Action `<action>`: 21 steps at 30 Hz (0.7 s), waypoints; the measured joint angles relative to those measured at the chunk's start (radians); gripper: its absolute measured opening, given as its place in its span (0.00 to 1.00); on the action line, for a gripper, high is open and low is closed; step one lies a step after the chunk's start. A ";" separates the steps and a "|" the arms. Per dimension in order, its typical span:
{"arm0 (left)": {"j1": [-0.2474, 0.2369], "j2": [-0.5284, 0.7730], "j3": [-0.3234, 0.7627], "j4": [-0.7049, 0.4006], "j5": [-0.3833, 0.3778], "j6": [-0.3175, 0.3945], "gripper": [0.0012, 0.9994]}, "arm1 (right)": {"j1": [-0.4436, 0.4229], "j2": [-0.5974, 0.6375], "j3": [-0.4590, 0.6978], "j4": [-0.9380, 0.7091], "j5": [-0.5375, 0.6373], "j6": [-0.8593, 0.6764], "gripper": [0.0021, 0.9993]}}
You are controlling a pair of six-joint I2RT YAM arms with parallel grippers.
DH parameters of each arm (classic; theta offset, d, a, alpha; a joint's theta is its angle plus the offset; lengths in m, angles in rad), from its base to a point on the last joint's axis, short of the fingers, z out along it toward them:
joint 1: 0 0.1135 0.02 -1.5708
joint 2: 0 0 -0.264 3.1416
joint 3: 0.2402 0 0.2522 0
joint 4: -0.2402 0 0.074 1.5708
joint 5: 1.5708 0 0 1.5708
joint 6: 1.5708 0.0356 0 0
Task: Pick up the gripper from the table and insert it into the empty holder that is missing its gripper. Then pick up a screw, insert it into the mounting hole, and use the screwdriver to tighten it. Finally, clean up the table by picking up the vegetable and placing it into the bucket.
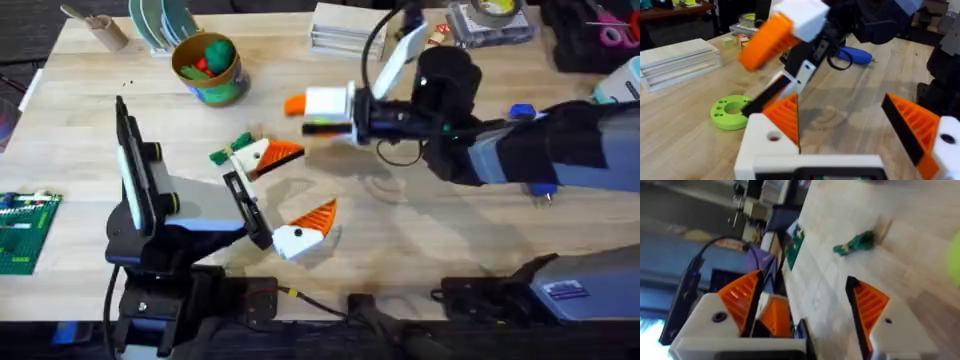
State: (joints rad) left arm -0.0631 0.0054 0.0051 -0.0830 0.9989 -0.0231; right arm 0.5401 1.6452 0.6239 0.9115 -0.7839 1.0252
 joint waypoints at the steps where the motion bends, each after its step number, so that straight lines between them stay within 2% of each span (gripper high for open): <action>1: 0.000 0.000 0.000 0.000 0.000 0.000 0.99 | -0.012 0.000 0.000 0.000 0.038 0.000 0.99; 5: 0.000 0.000 0.000 0.000 0.000 0.000 0.99 | -0.068 0.000 0.013 -0.006 0.136 -0.017 0.99; 9: 0.000 0.000 0.000 0.000 0.000 0.000 0.99 | -0.109 0.000 0.074 -0.083 0.181 -0.119 0.99; 16: 0.000 0.000 0.000 0.000 0.000 0.000 0.99 | -0.116 0.000 0.294 -0.604 0.266 -0.435 0.99; 21: 0.000 0.000 0.000 0.000 0.000 0.000 0.99 | -0.114 0.000 0.450 -0.932 0.383 -0.625 0.99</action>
State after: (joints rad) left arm -0.0631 0.0055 0.0051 -0.0834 0.9993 -0.0227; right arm 0.4259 1.6451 1.0741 -0.0209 -0.4007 0.4000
